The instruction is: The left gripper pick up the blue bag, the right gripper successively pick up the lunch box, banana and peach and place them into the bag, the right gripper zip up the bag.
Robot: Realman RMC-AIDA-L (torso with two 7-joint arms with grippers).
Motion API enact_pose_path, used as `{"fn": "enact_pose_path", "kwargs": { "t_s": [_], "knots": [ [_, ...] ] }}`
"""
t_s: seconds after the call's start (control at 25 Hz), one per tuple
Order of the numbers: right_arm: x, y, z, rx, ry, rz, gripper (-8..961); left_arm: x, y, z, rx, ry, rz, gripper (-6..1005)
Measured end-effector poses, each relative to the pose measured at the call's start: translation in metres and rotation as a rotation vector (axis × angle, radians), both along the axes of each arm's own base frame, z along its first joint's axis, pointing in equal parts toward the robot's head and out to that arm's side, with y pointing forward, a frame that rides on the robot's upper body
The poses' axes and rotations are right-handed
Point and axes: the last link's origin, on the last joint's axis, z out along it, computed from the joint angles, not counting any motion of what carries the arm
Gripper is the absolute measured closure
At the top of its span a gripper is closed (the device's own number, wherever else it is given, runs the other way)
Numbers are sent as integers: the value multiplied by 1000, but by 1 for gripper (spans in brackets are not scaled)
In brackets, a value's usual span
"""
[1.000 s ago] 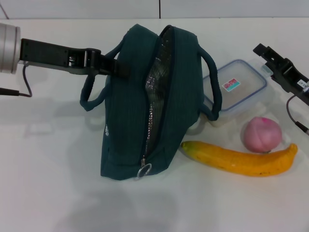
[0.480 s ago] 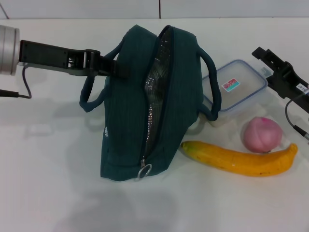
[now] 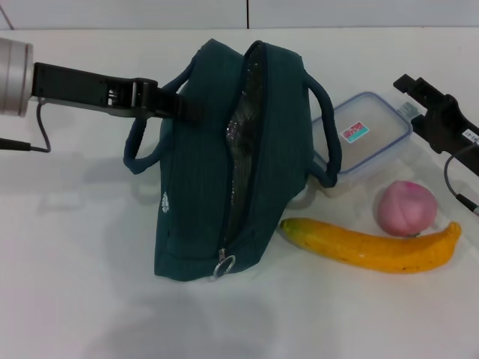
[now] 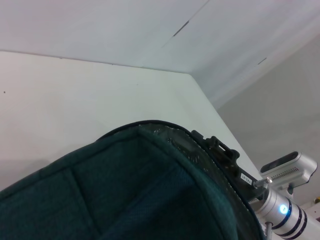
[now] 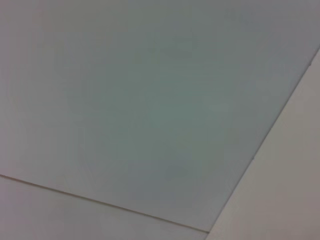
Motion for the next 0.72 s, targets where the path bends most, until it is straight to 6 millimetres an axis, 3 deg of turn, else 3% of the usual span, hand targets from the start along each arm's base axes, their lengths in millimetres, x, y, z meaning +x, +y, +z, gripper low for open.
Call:
{"fn": "enact_pose_path", "kwargs": {
  "t_s": [0.16,0.36,0.72],
  "knots": [
    [2,0,0,-3,-8,-11,262,-1,-1,-1,0,-2,2,935],
    [7,1,-2,-14,-29,-36,504,1,-4,-5,-14,-11,-18,935],
    [6,-1,-6,-47,-67,-11,755,1,-8,-7,-26,-13,-46,934]
  ]
}}
